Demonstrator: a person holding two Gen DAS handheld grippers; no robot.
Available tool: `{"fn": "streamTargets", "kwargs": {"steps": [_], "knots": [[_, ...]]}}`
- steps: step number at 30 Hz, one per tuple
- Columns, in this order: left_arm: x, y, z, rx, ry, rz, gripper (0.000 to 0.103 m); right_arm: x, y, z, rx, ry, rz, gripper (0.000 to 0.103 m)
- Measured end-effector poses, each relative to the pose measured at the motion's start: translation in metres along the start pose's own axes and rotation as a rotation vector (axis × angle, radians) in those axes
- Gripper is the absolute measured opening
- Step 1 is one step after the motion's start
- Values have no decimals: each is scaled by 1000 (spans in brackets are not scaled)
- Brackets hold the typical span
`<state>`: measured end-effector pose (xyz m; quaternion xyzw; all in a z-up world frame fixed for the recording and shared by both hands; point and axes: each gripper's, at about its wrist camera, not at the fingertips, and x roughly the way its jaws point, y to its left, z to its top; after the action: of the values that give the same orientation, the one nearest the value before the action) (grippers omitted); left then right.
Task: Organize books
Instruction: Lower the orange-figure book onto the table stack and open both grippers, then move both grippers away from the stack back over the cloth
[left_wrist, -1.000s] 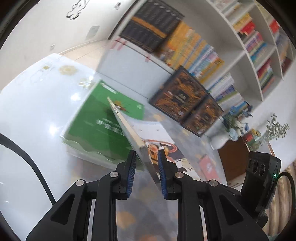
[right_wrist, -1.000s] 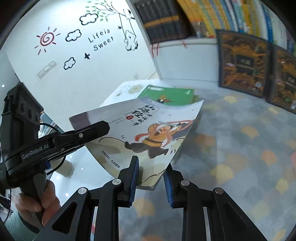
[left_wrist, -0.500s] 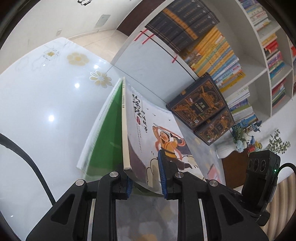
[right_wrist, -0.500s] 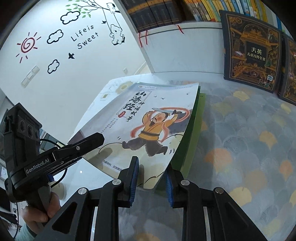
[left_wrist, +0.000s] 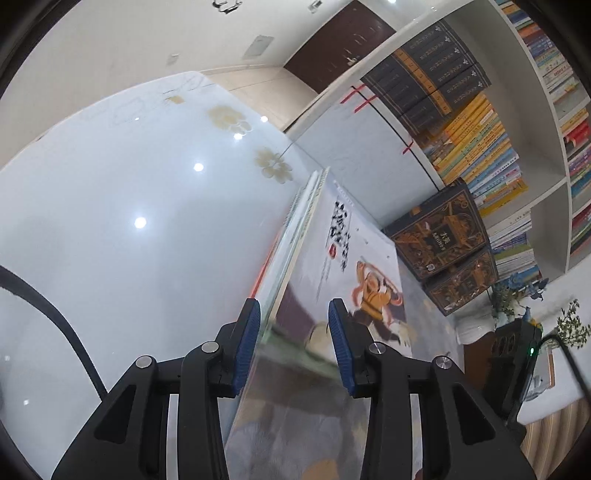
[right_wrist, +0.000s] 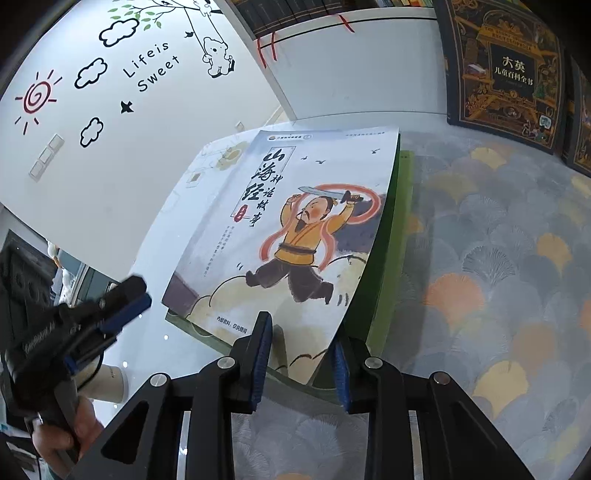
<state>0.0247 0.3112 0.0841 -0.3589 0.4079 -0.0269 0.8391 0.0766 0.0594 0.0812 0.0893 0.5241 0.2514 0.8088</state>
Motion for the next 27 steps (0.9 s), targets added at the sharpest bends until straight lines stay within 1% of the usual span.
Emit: {"fn": "streamTargets", "kwargs": {"steps": [1,3,6,7,11,12,13,14,16,17,18,20,23,25,27], "knots": [[-5,-2,-6,4,-1,11,35,-2,-1,-2,6,15,8,32],[-10,-6,-13,13,1,21,37,-10,-7,-8,27,28,18,33],[-12,-16,-28,20,36,17,37,-24,-24,-25,75,33,35,35],[-11,-22,-35,27,49,18,37,-31,-36,-35,105,42,40,36],[-3,-51,-63,64,95,9,37,-54,-79,-70,193,61,26,37],[-1,-58,-68,71,104,5,41,-60,-90,-79,218,64,21,37],[4,-71,-78,89,123,-4,44,-68,-102,-87,246,66,18,37],[5,-77,-85,99,130,-7,49,-78,-120,-99,281,65,17,37],[15,-104,-103,138,155,-9,57,-94,-147,-114,332,62,14,37],[19,-116,-111,154,163,-11,63,-103,-161,-121,354,56,12,37],[23,-127,-119,170,170,-16,64,-110,-172,-123,368,50,8,38],[35,-156,-138,215,213,-42,64,-133,-202,-134,407,28,-8,38],[51,-192,-161,259,264,-70,64,-162,-239,-142,459,-5,-25,38],[62,-220,-180,284,295,-96,64,-180,-264,-147,494,-31,-37,43],[74,-247,-199,314,325,-114,64,-203,-295,-154,532,-70,-56,45]]}}
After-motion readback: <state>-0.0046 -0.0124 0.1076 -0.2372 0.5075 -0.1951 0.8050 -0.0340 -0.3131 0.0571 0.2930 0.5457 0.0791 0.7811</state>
